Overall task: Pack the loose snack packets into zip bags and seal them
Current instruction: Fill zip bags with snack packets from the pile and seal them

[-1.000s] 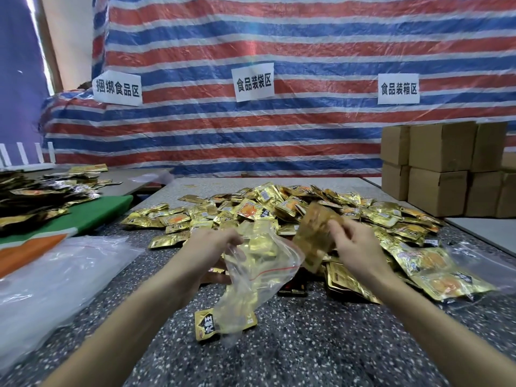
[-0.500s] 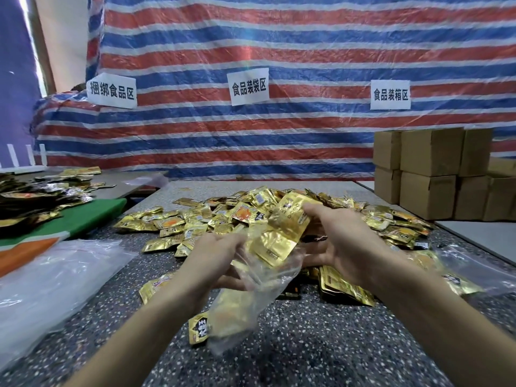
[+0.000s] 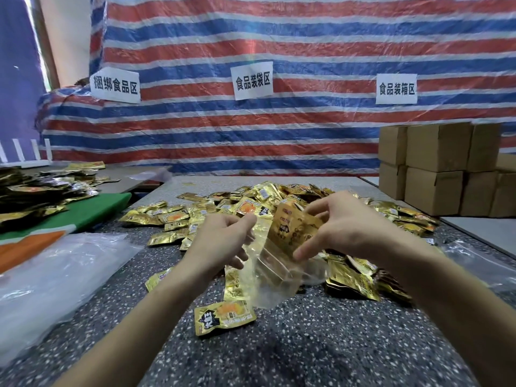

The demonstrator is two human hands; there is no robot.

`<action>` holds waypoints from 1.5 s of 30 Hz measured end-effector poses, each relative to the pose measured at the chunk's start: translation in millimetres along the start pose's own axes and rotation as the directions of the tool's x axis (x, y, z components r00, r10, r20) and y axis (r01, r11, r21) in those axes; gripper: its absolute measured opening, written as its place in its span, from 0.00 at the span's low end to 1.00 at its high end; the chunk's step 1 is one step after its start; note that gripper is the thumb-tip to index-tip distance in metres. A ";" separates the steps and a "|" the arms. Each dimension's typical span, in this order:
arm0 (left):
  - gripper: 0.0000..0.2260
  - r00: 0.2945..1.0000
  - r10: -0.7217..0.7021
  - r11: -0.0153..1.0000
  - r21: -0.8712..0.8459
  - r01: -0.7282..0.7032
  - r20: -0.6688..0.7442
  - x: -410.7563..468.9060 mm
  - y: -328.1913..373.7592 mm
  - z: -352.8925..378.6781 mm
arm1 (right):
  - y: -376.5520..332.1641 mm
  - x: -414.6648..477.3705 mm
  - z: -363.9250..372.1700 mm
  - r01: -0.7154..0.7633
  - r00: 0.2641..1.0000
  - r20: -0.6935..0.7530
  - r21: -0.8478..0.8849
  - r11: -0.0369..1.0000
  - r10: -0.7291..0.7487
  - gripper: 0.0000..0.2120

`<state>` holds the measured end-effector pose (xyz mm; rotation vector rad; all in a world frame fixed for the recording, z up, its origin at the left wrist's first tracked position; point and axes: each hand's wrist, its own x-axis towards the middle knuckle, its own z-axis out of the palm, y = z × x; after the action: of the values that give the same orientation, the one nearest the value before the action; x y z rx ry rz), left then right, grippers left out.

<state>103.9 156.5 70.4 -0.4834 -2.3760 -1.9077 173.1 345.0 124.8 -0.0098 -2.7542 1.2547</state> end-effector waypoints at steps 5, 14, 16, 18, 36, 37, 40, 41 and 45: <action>0.22 0.961 -0.088 0.990 -0.085 0.114 0.261 8.7 -32.6 -8.1 | 6.7 4.2 0.6 -0.091 0.996 0.008 -0.097 0.991 0.093 0.21; 0.13 0.887 -0.207 0.842 0.537 -0.053 0.412 3.3 -92.2 -29.5 | 23.2 8.2 -7.8 -0.167 0.983 0.071 -0.008 0.986 0.167 0.28; 0.16 0.907 -0.196 0.921 0.389 0.039 0.372 -0.6 -86.3 -21.5 | 29.0 11.2 -7.3 -0.196 0.977 0.099 0.074 0.978 0.189 0.28; 0.27 0.894 -0.247 0.968 0.054 0.245 0.373 -3.6 -73.1 -9.5 | 36.7 15.0 -3.7 -0.219 0.972 0.124 0.170 0.961 0.199 0.23; 0.10 0.996 -0.081 0.975 -0.204 0.085 0.032 21.6 -10.5 -7.9 | 50.9 15.9 -2.8 -0.002 0.966 -0.256 0.138 0.990 0.038 0.08; 0.11 0.996 -0.082 0.962 -0.258 0.090 0.041 26.3 -10.6 -6.8 | 50.7 16.4 -1.6 -0.004 0.963 -0.269 0.096 0.995 0.030 0.10; 0.17 0.985 -0.137 0.886 -0.431 0.169 0.104 46.2 -25.7 -2.0 | 52.2 16.8 0.4 -0.014 0.964 -0.265 -0.014 1.000 0.010 0.15; 0.18 0.979 -0.186 0.885 -0.418 0.205 0.086 52.8 -36.9 1.0 | 52.6 17.0 1.0 -0.016 0.966 -0.259 -0.022 1.000 0.009 0.16; 0.19 0.945 -0.290 0.896 0.304 0.324 -0.153 74.4 -106.0 12.5 | 55.2 17.6 5.1 -0.063 0.969 -0.235 0.059 0.996 0.075 0.19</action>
<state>5.9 164.0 -14.8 0.0189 -2.7521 -1.5329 152.8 378.5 81.7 -0.2380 -2.5372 1.2494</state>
